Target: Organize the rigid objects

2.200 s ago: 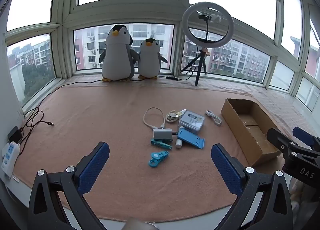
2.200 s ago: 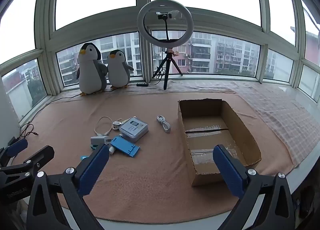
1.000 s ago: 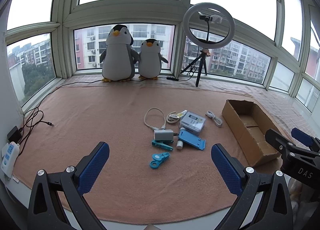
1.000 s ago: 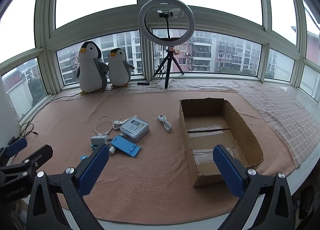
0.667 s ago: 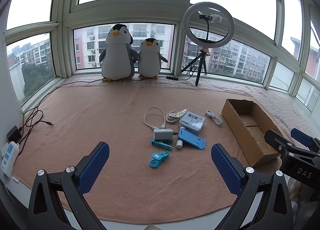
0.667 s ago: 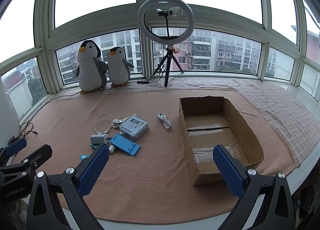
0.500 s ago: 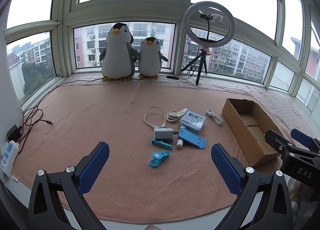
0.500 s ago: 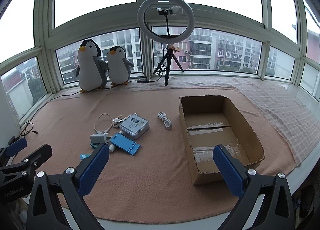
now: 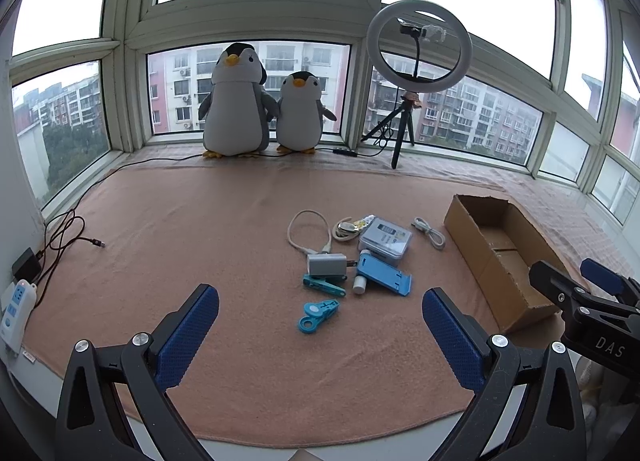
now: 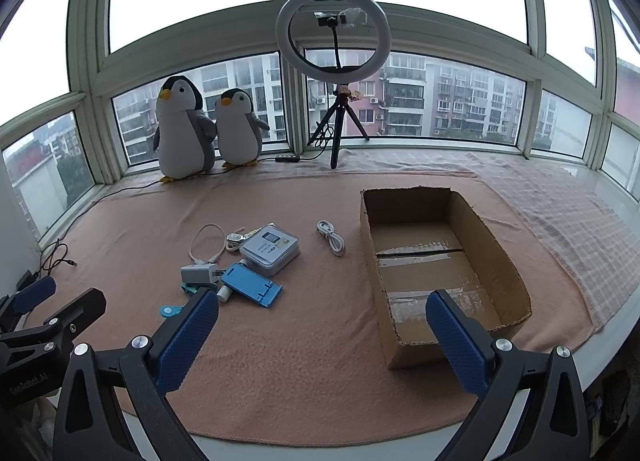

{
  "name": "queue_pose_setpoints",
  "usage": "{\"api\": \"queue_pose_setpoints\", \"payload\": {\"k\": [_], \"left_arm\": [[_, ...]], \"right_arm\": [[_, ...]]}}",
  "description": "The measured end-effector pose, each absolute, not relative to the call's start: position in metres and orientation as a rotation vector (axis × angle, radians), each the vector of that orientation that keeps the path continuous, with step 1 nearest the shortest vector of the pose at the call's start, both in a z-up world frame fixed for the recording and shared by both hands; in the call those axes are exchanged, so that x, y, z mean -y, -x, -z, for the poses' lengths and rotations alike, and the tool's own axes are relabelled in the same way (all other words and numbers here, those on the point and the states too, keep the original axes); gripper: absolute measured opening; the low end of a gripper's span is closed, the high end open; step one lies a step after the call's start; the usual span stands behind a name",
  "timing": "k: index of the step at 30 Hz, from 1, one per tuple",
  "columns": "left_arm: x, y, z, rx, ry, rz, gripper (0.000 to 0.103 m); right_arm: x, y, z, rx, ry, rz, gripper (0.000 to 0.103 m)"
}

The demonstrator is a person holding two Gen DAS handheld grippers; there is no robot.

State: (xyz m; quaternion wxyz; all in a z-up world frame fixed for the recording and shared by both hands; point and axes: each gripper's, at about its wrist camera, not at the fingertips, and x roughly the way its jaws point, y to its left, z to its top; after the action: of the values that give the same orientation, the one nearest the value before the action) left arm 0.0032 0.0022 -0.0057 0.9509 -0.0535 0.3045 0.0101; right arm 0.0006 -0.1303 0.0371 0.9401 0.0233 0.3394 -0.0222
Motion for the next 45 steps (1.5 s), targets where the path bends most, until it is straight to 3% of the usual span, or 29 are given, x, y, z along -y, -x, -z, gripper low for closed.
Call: {"api": "queue_pose_setpoints", "payload": {"k": [31, 45], "left_arm": [[-0.003, -0.010, 0.012, -0.645, 0.107, -0.020, 0.103], [-0.016, -0.028, 0.040, -0.719, 0.120, -0.057, 0.103]], "right_arm": [[0.136, -0.005, -0.031, -0.718, -0.054, 0.039, 0.103], [0.206, -0.019, -0.023, -0.765, -0.092, 0.132, 0.102]]}}
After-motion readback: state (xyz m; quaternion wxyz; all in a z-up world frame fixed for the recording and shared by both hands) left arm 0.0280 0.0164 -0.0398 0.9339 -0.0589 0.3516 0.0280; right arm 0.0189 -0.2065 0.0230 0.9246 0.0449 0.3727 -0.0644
